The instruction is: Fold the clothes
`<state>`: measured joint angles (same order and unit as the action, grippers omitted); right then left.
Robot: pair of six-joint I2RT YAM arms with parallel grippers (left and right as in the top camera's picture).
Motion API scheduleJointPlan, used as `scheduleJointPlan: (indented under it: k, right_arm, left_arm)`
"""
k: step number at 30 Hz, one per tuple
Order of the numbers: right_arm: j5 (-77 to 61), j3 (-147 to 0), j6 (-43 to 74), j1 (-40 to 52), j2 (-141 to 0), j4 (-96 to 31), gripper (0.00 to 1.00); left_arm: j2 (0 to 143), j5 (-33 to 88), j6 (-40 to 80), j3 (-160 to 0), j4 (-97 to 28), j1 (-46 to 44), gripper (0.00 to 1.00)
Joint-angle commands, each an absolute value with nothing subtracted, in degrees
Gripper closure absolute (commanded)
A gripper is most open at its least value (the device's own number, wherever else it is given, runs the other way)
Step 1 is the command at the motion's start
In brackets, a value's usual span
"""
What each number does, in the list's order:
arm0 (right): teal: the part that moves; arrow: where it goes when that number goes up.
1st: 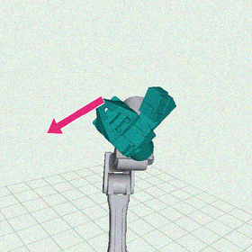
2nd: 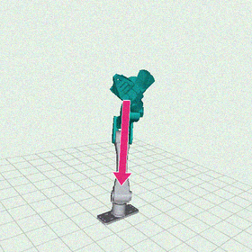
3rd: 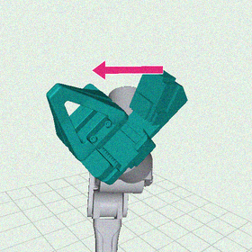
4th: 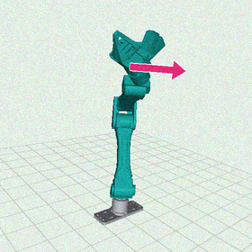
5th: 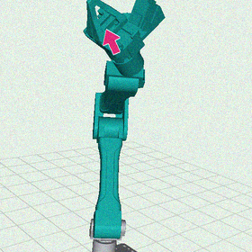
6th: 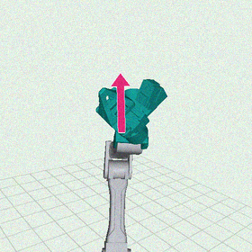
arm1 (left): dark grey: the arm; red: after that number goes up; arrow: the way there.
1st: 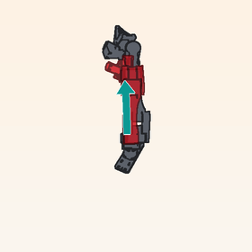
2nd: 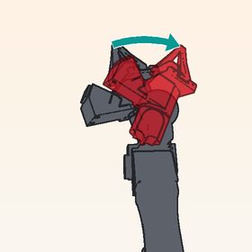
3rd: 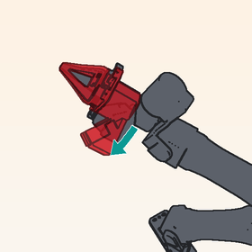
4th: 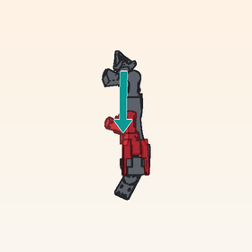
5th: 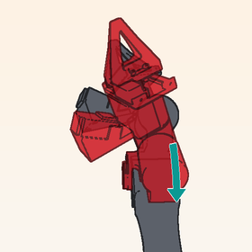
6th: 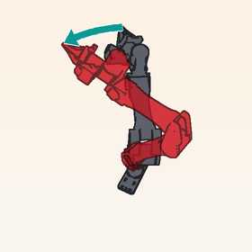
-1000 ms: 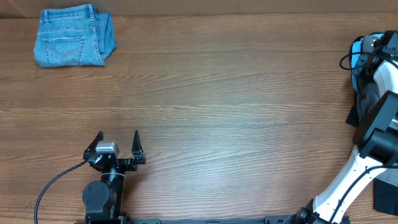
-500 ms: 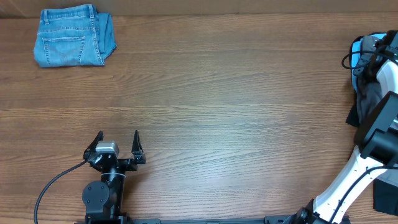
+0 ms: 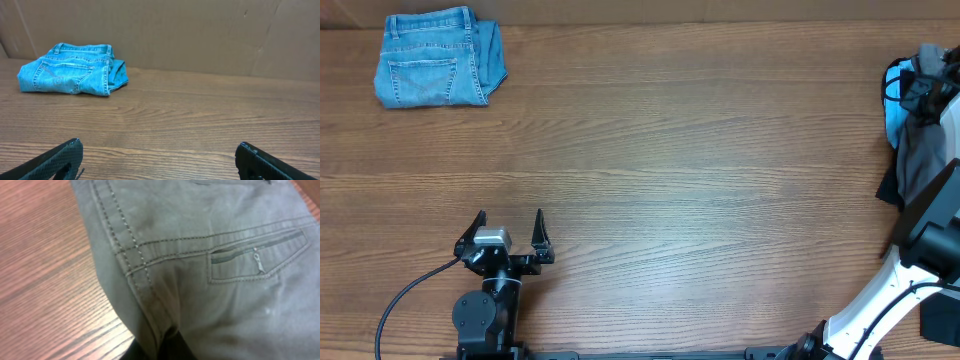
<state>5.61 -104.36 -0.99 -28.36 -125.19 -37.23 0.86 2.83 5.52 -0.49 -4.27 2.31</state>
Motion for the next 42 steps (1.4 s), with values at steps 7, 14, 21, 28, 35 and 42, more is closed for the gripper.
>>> scheduleJointPlan:
  k: [7,14,21,28,35,42]
  right_arm:
    - [3.2,-105.89,-0.14,-28.14,-119.33,-37.65,0.96]
    - [3.29,-105.89,0.54,-28.03,-114.26,-37.06,0.96]
    - [3.25,-105.89,0.51,-28.1,-111.96,-37.69,0.86]
    - [3.22,-105.8,0.51,-28.1,-111.98,-38.09,0.9]
    - [0.05,-105.71,0.49,-28.1,-112.09,-37.82,0.96]
    - [-7.81,-105.8,0.51,-25.12,-109.32,-36.64,0.96]
  left_arm:
    - [0.25,3.42,4.23,-0.27,-4.23,2.66,0.0]
    - [0.25,3.42,4.23,-0.27,-4.23,2.66,0.0]
    - [0.25,3.42,4.23,-0.27,-4.23,2.66,0.0]
    - [0.25,3.42,4.23,-0.27,-4.23,2.66,0.0]
    - [0.25,3.42,4.23,-0.27,-4.23,2.66,0.0]
    - [0.25,3.42,4.23,-0.27,-4.23,2.66,0.0]
